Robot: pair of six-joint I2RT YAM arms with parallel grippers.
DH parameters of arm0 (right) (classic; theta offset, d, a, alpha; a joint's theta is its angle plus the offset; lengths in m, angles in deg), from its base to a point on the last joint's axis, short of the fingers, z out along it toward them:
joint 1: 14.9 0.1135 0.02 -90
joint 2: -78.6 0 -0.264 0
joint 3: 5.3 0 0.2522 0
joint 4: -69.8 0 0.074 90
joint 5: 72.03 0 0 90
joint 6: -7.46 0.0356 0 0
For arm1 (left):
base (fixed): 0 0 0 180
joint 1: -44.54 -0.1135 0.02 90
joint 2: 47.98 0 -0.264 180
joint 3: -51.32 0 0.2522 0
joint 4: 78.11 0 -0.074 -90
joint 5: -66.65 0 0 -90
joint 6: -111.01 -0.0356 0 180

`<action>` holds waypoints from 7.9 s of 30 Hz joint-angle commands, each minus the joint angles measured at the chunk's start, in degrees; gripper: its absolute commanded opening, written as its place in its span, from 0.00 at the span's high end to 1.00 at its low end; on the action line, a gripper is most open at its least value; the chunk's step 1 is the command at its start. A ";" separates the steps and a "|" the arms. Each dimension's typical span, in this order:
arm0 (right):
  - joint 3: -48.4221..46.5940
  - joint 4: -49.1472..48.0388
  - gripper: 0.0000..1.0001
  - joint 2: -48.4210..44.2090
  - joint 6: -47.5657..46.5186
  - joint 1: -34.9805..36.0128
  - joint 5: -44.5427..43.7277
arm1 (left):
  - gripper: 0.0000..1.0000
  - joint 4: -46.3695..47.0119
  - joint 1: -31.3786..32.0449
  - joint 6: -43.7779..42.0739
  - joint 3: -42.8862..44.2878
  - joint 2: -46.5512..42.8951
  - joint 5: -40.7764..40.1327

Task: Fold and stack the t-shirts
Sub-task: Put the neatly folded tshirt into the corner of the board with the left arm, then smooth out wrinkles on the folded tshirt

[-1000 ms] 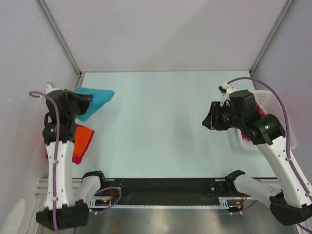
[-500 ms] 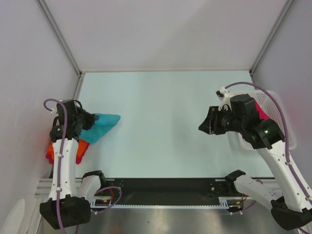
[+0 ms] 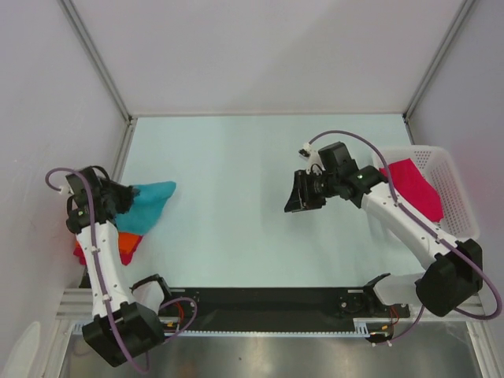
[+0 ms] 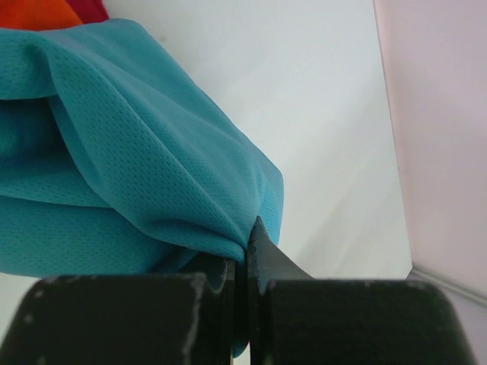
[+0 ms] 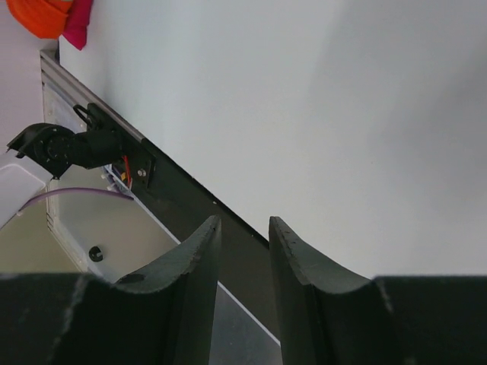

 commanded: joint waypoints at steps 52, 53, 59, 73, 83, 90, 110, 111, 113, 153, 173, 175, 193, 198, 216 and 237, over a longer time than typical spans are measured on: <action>-6.22 4.47 0.65 -0.19 -2.51 2.36 -5.35 | 1.00 11.45 -17.24 -10.15 22.97 29.90 21.78; -6.22 4.38 0.65 0.07 -2.07 2.71 -5.70 | 1.00 11.28 -16.28 -10.23 24.22 32.09 21.60; -7.36 3.86 0.66 2.45 -1.19 3.77 -7.02 | 1.00 8.73 -15.91 -11.38 33.27 37.73 19.31; -9.65 5.61 0.67 5.09 -2.42 4.38 -8.17 | 1.00 5.03 -16.00 -17.26 29.54 37.39 18.61; -8.68 8.95 0.67 2.10 -4.00 4.47 -9.31 | 1.00 3.46 -16.27 -23.49 11.67 24.74 16.25; -8.33 10.97 0.67 -0.97 -4.53 4.47 -9.13 | 1.00 -5.85 -16.97 -27.73 6.66 15.87 13.86; -8.77 15.72 0.67 -6.25 -7.25 3.86 -9.84 | 1.00 -12.38 -16.09 -27.90 0.33 5.22 -8.73; -8.68 15.63 0.67 -6.16 -7.43 3.77 -9.84 | 1.00 -12.02 -16.79 -27.99 -1.07 5.04 -7.16; -8.33 15.63 0.67 -5.90 -7.95 3.51 -9.75 | 1.00 -11.32 -17.49 -27.99 -2.65 5.22 -6.35; -4.99 8.69 0.70 -0.28 -3.30 5.00 -8.78 | 0.01 -1.20 -14.06 -18.67 11.93 26.40 0.43; -4.03 8.08 0.71 0.25 -3.48 5.61 -8.17 | 0.00 -1.91 -21.63 -22.37 7.44 19.19 -2.12; -4.11 7.99 0.71 0.17 -3.30 5.70 -8.17 | 0.01 -2.17 -22.15 -22.19 6.92 19.02 -2.66; -0.25 5.26 0.71 -0.36 -2.42 5.79 -7.99 | 0.00 5.01 -22.25 -18.76 6.39 10.33 1.74; 1.07 3.86 0.71 -0.01 -1.37 6.41 -7.82 | 0.01 8.81 -18.29 -19.90 5.78 9.34 5.75; -0.68 4.21 0.71 3.68 -1.45 8.08 -10.01 | 0.00 4.16 2.02 -24.21 8.85 29.64 -5.72; -4.38 4.12 0.72 8.87 -0.49 11.15 -10.54 | 0.01 3.19 -11.08 -25.53 7.53 30.88 -9.27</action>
